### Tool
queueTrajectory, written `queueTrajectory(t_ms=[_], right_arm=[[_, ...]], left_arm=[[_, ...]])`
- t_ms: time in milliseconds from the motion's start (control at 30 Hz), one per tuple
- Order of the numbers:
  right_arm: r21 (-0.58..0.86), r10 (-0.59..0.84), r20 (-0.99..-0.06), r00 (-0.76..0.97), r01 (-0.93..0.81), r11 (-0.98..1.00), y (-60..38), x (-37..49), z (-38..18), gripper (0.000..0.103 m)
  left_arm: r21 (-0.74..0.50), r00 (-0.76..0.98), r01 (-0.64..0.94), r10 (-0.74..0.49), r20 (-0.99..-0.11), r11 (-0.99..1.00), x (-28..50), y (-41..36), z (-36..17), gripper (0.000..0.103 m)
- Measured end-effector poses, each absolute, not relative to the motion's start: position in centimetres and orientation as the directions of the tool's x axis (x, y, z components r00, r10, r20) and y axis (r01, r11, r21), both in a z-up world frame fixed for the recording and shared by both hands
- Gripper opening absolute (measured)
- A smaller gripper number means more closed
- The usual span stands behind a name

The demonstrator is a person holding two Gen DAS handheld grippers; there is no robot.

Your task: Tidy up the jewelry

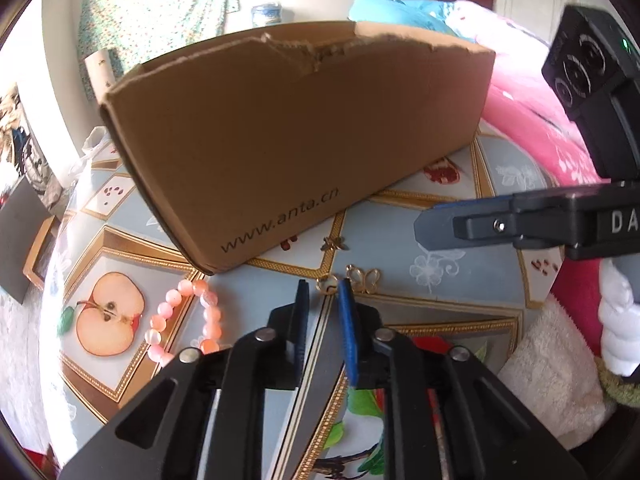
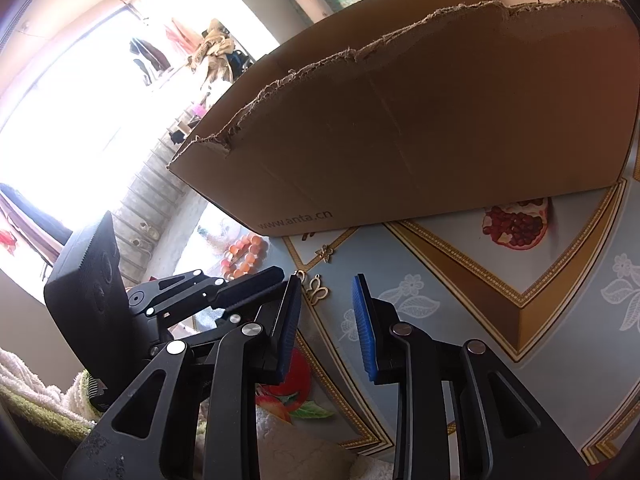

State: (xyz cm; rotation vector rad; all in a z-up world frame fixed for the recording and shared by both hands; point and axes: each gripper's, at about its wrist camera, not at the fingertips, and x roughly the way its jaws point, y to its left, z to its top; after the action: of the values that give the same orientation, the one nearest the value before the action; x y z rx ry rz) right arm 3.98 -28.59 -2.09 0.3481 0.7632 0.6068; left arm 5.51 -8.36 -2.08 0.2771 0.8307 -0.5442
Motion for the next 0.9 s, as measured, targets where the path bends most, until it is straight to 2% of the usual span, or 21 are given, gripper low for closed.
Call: queueTrajectory(t_ms=[300, 500, 633, 900], right_arm=[[0.502, 0.622, -0.544, 0.563, -0.376, 0.779, -28.4, 4.2, -2.2, 0.027], [0.502, 0.621, -0.546, 0.562, -0.373, 0.780, -28.4, 4.2, -2.2, 0.027], [0.500, 0.617, -0.549, 0.563, -0.370, 0.783, -28.4, 4.1, -2.2, 0.027], [0.472, 0.598, -0.556, 0.577, -0.373, 0.799, -27.9, 3.8, -2.0, 0.027]], left_arm=[[0.073, 0.555, 0.610, -0.360, -0.750, 0.789, 5.9, -8.9, -2.2, 0.016], [0.059, 0.540, 0.639, -0.392, -0.745, 0.767, 6.5, -9.0, -2.4, 0.016], [0.069, 0.539, 0.653, -0.398, -0.742, 0.755, 6.5, -9.4, -2.5, 0.012], [0.064, 0.556, 0.629, -0.391, -0.733, 0.775, 6.0, -9.2, -2.5, 0.012]])
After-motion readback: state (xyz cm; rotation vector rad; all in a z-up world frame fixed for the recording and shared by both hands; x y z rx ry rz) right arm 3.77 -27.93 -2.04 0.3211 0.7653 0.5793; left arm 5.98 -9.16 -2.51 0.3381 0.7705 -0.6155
